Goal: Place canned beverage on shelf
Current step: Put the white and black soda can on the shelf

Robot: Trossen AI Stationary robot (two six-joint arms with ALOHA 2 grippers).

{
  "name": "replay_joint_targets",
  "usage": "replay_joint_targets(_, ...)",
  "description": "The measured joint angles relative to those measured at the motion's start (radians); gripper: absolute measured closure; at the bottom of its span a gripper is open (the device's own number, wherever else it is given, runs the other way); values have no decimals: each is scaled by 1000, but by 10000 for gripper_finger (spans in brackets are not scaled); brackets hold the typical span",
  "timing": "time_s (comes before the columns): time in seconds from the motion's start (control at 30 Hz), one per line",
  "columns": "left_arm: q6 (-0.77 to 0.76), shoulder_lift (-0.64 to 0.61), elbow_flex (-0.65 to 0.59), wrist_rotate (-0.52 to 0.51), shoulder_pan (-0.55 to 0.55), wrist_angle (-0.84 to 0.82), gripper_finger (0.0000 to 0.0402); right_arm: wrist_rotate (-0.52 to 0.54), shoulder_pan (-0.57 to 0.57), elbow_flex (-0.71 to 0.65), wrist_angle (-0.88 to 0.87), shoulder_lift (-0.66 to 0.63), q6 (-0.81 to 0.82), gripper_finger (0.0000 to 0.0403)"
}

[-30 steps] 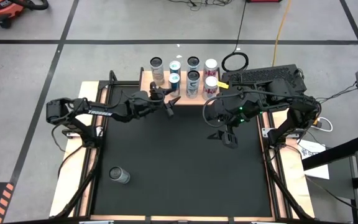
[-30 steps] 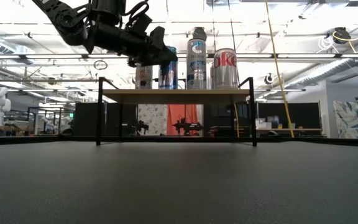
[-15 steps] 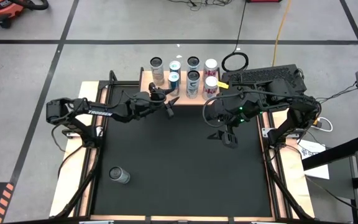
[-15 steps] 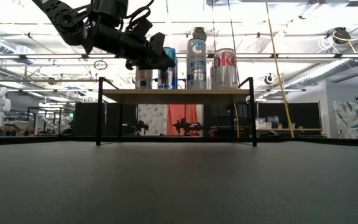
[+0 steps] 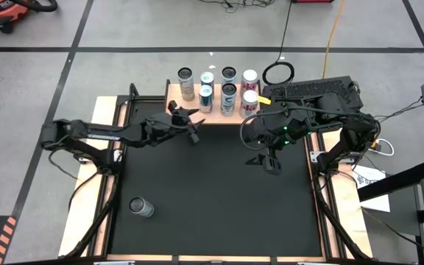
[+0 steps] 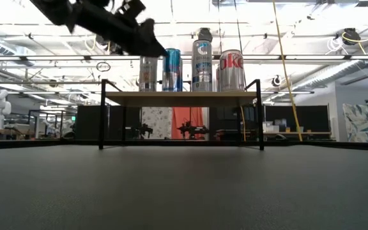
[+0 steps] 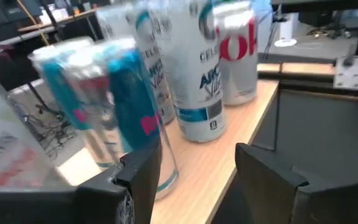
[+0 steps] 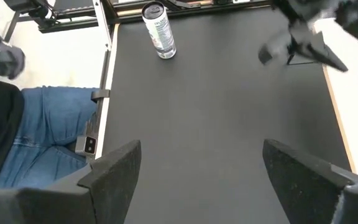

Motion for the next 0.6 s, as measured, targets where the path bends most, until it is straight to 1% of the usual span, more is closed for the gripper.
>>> replay_joint_targets(0.1, 0, -101, 0, 10, -22, -85, 189, 0, 0, 0, 0, 0, 7, 85)
replay_joint_targets(0.3, -1, -304, 0, 81, -61, -258, 189, 0, 0, 0, 0, 0, 57, 85)
replay_joint_targets(0.4, -11, -390, 0, 85, -73, -327, 189, 0, 0, 0, 0, 0, 71, 85)
replay_joint_targets(0.6, -85, -525, 0, 85, -76, -454, 189, 0, 0, 0, 0, 0, 87, 85)
